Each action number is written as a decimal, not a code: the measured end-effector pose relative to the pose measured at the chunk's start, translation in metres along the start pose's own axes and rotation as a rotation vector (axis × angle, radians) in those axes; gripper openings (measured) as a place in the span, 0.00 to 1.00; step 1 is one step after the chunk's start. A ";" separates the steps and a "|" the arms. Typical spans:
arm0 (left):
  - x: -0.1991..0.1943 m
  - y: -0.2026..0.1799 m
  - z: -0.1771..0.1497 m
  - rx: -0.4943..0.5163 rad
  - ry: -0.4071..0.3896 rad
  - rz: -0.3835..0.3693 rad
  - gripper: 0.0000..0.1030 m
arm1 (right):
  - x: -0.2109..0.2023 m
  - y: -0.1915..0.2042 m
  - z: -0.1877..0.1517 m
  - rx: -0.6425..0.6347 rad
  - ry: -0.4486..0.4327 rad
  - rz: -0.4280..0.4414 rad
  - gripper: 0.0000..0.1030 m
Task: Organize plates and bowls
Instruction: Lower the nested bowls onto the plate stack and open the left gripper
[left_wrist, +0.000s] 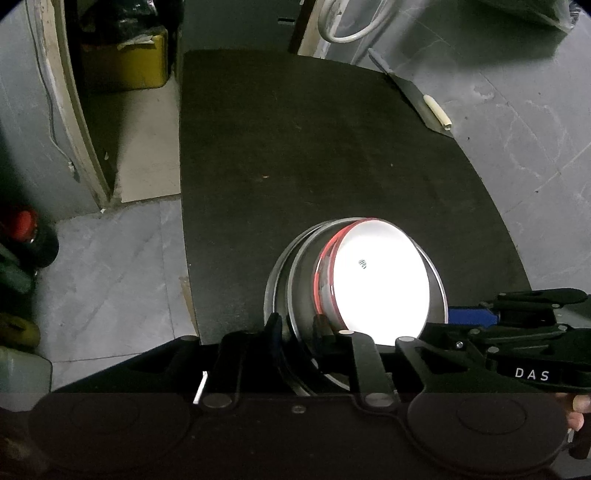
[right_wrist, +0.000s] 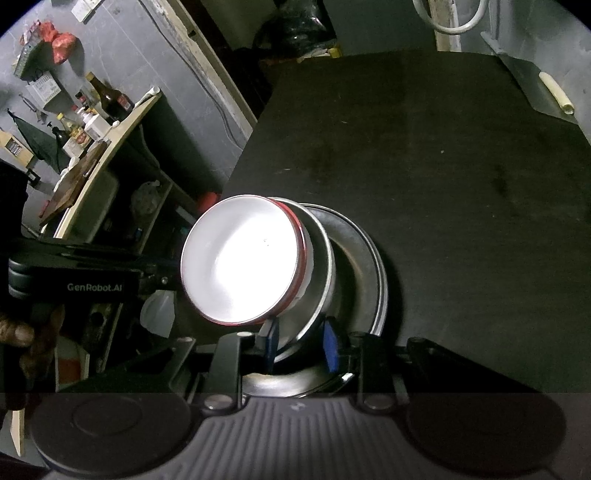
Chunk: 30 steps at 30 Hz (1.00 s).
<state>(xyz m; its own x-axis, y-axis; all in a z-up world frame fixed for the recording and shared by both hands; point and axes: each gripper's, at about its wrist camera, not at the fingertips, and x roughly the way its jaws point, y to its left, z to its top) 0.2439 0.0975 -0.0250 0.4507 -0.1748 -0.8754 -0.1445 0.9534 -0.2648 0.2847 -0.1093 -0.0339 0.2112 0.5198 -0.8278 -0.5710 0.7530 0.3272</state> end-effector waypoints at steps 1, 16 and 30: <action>0.000 0.000 0.000 0.000 -0.001 0.002 0.20 | -0.001 0.000 0.000 0.000 -0.002 -0.001 0.30; -0.008 -0.006 -0.003 0.013 -0.022 0.074 0.40 | -0.007 0.006 -0.006 -0.010 -0.028 -0.010 0.31; -0.013 -0.008 -0.008 0.026 -0.035 0.142 0.65 | -0.014 0.013 -0.006 -0.052 -0.048 0.004 0.43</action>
<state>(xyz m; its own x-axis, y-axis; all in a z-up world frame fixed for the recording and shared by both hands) 0.2323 0.0906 -0.0145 0.4581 -0.0290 -0.8884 -0.1866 0.9741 -0.1280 0.2699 -0.1094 -0.0210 0.2462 0.5425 -0.8032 -0.6124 0.7294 0.3050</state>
